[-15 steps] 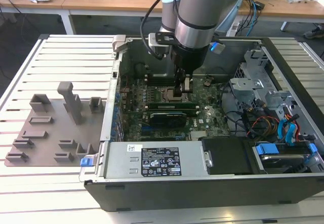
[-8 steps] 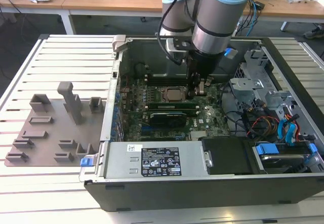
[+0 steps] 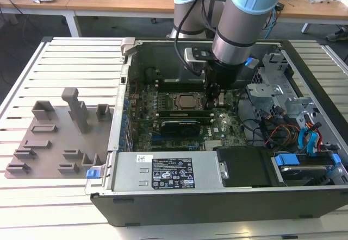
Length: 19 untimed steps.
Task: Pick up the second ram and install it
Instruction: 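Press down the second ram until it locks into place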
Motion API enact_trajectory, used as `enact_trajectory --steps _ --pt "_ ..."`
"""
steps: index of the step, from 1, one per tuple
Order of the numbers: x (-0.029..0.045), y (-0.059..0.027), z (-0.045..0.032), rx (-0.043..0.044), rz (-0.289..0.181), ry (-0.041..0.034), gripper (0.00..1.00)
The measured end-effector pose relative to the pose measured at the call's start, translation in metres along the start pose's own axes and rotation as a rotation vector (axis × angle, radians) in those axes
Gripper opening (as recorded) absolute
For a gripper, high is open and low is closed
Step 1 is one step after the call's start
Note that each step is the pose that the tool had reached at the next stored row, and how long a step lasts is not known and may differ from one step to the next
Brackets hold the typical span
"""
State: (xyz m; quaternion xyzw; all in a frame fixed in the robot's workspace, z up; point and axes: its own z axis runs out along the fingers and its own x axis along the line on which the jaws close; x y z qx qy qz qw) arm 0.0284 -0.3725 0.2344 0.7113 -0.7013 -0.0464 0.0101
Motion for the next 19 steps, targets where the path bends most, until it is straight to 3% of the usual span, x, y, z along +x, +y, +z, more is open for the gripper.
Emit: enact_trajectory --steps 4,7,11,12,13,15,16,18,19 --pt "0.0082 0.0003 -0.0023 0.0 0.0 -0.0002 0.1" --pt "0.0091 0.0 0.0019 -0.0001 0.0 -0.0045 0.1" --pt "0.0094 -0.0004 0.006 -0.0002 -0.001 -0.0044 0.1" --pt "0.0091 -0.0003 0.0046 0.0001 -0.001 -0.0058 0.1" --pt "0.0086 0.0007 -0.007 -0.0001 0.0 -0.0046 0.1" --pt "0.0085 0.0012 -0.0086 0.0 0.0 -0.0048 0.1" --pt "0.0085 0.0091 -0.0076 0.0011 -0.001 -0.0047 0.1" --pt "0.0083 0.0348 -0.0036 0.0038 -0.001 -0.0046 0.1" --pt "0.0082 0.0434 -0.0023 0.0046 -0.001 -0.0045 0.1"
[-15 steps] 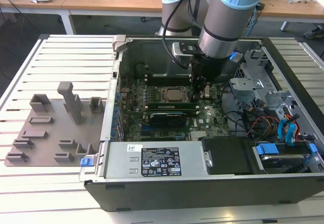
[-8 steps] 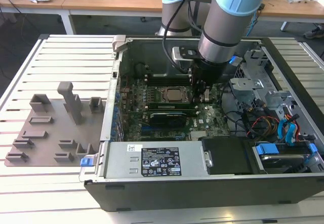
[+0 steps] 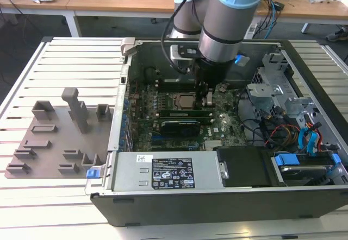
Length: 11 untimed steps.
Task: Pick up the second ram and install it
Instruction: 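Press down the second ram until it locks into place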
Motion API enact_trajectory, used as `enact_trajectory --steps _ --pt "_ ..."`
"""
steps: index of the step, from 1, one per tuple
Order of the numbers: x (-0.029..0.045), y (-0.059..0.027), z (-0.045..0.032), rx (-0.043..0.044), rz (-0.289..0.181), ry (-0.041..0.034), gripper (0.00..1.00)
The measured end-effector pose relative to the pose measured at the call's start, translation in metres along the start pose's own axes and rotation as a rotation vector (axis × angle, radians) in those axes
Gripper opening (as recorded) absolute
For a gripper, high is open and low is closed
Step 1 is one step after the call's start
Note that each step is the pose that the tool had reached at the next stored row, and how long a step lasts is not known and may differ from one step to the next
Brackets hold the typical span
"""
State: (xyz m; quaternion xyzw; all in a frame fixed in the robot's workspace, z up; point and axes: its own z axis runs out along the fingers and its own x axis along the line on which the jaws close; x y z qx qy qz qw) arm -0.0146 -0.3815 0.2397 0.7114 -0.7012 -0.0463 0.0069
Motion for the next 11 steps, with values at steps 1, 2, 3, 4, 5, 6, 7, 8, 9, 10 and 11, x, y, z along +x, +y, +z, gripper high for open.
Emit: enact_trajectory --steps 1,2,3,4,5,6,7,8,9,10,11 --pt "-0.0001 0.0127 0.0019 0.0013 0.0 0.0001 0.1" --pt "-0.0002 0.0188 0.0028 0.002 0.0 0.0001 0.1" --pt "-0.0003 0.0256 0.004 0.0029 0.0 -0.0002 0.1" --pt "-0.0003 0.0295 0.0046 0.0034 0.0 -0.0002 0.1" --pt "-0.0003 0.0386 0.0058 0.0043 0.0 0.0001 0.1" --pt "-0.0004 0.0467 0.0069 0.0062 0.0 0.0 0.1" --pt "-0.0004 0.0483 0.0074 0.007 0.0 0.0 0.1" --pt "-0.0004 0.0494 0.0086 0.0072 0.0 0.0 0.1" --pt "-0.0002 0.0511 0.0107 0.0069 0.0 0.0005 0.1" --pt "-0.0002 0.0524 0.0127 0.007 0.0 0.0003 0.1" --pt "-0.0001 0.0529 0.0137 0.007 0.0 0.0004 0.1"
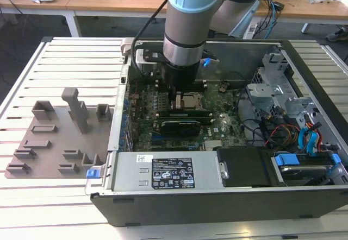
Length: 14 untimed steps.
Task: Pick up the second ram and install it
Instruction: 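Press down the second ram until it locks into place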
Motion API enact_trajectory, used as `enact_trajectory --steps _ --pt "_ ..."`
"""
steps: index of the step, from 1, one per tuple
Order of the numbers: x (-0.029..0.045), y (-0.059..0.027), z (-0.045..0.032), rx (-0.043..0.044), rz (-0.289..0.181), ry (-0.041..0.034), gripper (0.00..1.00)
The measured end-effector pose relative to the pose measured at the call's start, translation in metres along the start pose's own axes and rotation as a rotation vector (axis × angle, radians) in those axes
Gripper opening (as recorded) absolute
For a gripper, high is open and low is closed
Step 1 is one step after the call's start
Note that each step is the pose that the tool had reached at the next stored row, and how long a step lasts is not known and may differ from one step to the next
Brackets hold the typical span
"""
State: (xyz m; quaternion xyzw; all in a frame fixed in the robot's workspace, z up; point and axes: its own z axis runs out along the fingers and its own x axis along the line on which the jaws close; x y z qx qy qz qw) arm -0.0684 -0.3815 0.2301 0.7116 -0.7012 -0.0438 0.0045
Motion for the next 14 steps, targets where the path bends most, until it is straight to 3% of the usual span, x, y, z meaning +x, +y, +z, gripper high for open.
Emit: enact_trajectory --steps 4,6,7,8,10,12,14 --pt "0.0001 0.0002 0.0023 0.0001 0.0 -0.0003 0.1" --pt "-0.0008 0.001 -0.0133 0.0001 0.0 -0.0015 0.1" --pt "-0.001 -0.0039 -0.0174 -0.005 0.0 -0.0066 0.1" --pt "-0.0008 -0.016 -0.0186 -0.0207 0.0 -0.0132 0.1" --pt "-0.0006 -0.0339 -0.0207 -0.0424 0.001 -0.0264 0.1" --pt "-0.0009 -0.0416 -0.0275 -0.0485 0.001 -0.0316 0.1" --pt "-0.0012 -0.0426 -0.034 -0.0506 0.001 -0.0321 0.1"
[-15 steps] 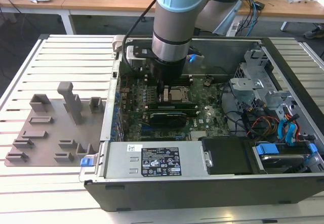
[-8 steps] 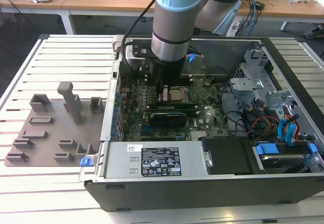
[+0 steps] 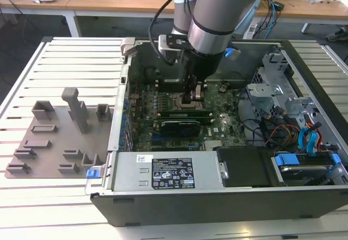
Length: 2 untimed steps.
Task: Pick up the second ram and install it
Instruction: 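Press down the second ram until it locks into place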
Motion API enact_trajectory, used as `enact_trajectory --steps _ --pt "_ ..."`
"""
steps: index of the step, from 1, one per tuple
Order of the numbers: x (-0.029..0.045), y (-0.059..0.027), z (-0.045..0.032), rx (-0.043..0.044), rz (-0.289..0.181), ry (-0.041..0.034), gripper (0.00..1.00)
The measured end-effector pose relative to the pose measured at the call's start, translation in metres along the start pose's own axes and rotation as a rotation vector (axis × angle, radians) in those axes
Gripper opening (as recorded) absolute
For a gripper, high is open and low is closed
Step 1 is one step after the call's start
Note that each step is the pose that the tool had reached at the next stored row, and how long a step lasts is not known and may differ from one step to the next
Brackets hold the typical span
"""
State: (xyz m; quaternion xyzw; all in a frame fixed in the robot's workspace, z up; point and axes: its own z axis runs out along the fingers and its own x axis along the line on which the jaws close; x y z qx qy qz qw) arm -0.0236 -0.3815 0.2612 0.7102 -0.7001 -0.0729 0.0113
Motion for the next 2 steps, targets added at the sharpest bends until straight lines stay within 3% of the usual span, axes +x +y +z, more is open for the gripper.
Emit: enact_trajectory --steps 2 --pt "0.0 0.0001 -0.0005 -0.0001 0.0 0.0002 0.1"
